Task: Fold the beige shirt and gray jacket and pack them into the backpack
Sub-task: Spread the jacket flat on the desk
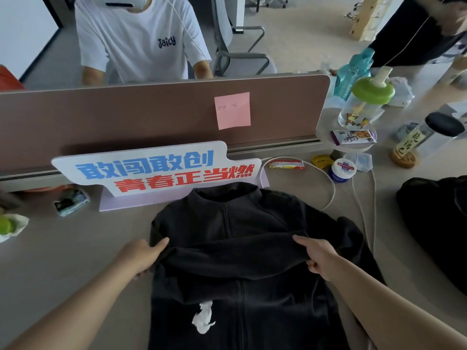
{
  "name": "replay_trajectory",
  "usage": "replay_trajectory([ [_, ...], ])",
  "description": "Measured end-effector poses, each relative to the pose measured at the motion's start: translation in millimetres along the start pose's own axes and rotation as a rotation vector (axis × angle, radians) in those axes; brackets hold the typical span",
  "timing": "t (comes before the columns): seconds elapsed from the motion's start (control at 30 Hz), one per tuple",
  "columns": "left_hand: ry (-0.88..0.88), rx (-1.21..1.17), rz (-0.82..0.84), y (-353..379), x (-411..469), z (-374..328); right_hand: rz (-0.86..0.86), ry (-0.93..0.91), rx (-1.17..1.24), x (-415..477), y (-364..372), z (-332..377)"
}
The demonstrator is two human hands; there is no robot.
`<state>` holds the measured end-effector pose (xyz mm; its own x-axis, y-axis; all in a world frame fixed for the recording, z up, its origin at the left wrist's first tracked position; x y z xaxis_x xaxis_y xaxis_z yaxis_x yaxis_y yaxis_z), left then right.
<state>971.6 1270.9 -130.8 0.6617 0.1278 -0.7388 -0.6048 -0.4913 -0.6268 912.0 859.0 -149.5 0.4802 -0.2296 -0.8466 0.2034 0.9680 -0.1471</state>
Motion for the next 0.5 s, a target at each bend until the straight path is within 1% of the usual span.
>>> replay_trajectory([
  [0.07,-0.022,-0.236,0.139,10.9,-6.3,-4.7,0.003,-0.043,0.020,1.4,1.6,3.7],
  [0.13,0.039,-0.412,0.166,14.0,-6.6,-13.6,0.004,-0.088,0.054,0.6,4.8,11.3],
  [0.2,0.091,-0.494,0.210,13.1,-7.0,-23.3,0.061,-0.115,0.148,-3.7,11.1,21.5],
  [0.27,0.139,-0.545,0.274,10.9,-7.1,-31.7,0.152,-0.150,0.306,-7.5,18.0,33.1],
  [0.3,0.169,-0.559,0.277,8.7,-6.7,-34.0,0.179,-0.175,0.387,-8.6,20.4,39.1],
  [0.33,0.192,-0.571,0.240,5.4,-5.9,-34.4,0.181,-0.199,0.459,-7.5,20.7,43.9],
  [0.4,0.201,-0.616,0.047,-4.9,-4.9,-30.0,0.145,-0.224,0.528,-7.1,19.7,49.4],
  [0.43,0.178,-0.635,-0.061,-9.1,-5.3,-26.2,0.101,-0.227,0.487,-7.4,18.1,49.0],
  [0.47,0.147,-0.611,-0.157,-11.6,-6.3,-23.7,0.044,-0.228,0.382,-4.9,15.6,45.5],
  [0.5,0.112,-0.533,-0.229,-12.4,-7.6,-23.1,-0.003,-0.228,0.257,-1.0,13.2,39.5],
])
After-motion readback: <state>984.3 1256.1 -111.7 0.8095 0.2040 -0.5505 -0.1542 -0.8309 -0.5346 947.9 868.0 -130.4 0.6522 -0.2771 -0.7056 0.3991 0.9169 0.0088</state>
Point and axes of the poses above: each hand's wrist, its own x-axis towards the middle knuckle, its own y-axis out of the palm, z = x × y, the point moved 4 cm from there along x, towards the middle knuckle, and after that the axes turned 12 degrees about z, right-handed, at the moved point
